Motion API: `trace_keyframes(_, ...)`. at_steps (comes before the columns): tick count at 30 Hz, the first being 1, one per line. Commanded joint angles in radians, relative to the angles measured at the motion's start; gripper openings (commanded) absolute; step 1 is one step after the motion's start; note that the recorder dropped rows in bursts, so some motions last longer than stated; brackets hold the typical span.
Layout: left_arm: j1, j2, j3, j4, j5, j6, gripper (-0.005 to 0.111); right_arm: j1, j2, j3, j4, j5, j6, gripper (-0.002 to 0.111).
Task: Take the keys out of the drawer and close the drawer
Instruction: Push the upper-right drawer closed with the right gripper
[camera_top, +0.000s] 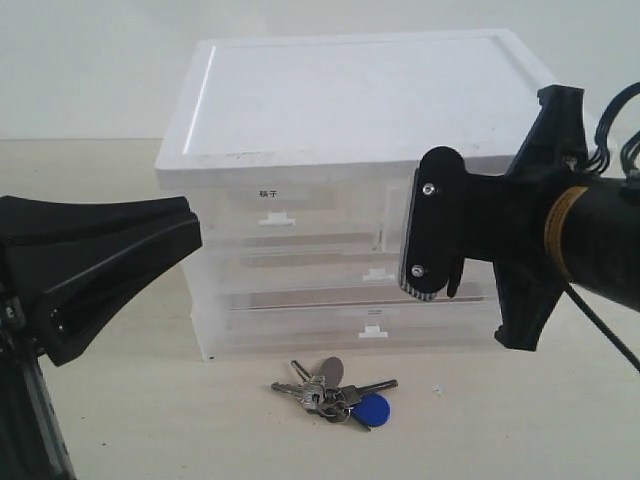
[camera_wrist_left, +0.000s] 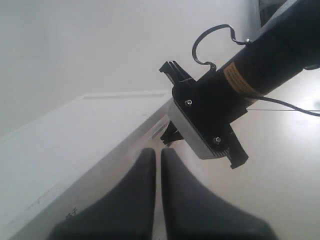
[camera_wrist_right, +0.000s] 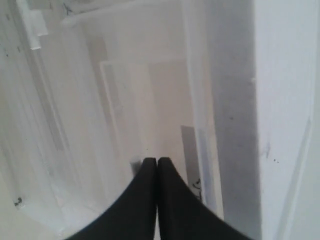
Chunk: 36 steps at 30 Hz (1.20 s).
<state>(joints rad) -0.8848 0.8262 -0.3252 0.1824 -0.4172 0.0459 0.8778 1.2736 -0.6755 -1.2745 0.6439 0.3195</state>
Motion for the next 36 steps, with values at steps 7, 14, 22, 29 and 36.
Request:
trace_keyframes(7,0.003,-0.003,0.006,-0.012,0.007,0.0,0.005,0.015,0.004,-0.038,-0.015,-0.014,0.071,0.0)
trace_keyframes(14,0.003,-0.003,0.006,-0.012,0.019,0.0,0.005,0.088,-0.103,-0.05,-0.014,0.057,0.097,0.0)
trace_keyframes(22,0.003,-0.003,0.006,-0.012,0.021,0.0,0.005,0.059,-0.149,-0.002,0.164,-0.024,-0.001,0.0)
trace_keyframes(29,0.003,-0.003,0.006,-0.012,0.023,0.0,0.005,0.059,-0.068,0.049,-0.058,-0.028,0.095,0.0)
trace_keyframes(36,0.003,-0.003,0.006,-0.012,0.036,0.0,0.005,-0.02,0.081,0.037,-0.307,0.011,0.306,0.0)
